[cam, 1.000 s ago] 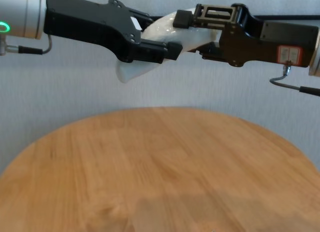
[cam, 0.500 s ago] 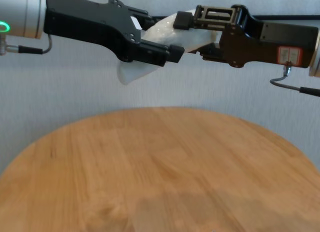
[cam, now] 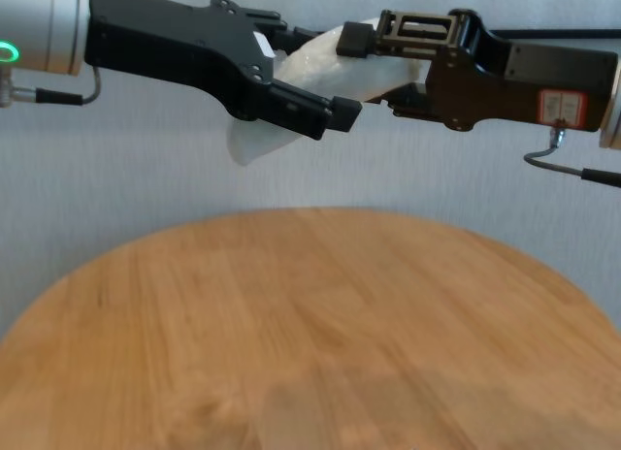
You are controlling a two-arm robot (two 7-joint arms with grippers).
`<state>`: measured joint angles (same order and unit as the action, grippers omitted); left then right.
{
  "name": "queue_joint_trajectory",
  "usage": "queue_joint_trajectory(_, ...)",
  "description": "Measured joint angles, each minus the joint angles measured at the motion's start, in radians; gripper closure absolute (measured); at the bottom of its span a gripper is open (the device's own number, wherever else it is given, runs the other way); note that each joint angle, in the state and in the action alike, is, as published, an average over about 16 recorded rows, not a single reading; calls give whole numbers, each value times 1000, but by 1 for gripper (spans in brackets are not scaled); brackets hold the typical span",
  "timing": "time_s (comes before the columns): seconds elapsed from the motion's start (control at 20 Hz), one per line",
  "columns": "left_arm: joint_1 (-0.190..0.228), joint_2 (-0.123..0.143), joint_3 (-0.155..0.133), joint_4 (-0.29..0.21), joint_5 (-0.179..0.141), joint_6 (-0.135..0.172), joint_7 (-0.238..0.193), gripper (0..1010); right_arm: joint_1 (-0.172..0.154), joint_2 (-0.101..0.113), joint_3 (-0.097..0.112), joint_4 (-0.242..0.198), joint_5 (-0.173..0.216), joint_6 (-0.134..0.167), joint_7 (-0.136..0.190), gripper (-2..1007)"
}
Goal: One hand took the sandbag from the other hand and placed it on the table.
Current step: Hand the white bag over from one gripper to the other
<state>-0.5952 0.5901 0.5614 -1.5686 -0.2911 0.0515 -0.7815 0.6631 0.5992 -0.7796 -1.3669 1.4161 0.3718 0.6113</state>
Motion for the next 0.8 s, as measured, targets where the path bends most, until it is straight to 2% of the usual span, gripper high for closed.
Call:
queue_joint_trajectory(0.2, 0, 0, 0, 0, 0, 0, 0, 23, 0, 0, 0, 0, 0, 0, 0, 435)
queue_joint_trajectory(0.5, 0, 0, 0, 0, 0, -1, 1, 10, 0, 0, 0, 0, 1, 0, 1, 435)
queue_joint_trajectory(0.8, 0, 5, 2, -5, -1, -20, 4, 10, 0, 0, 0, 0, 1, 0, 1, 435)
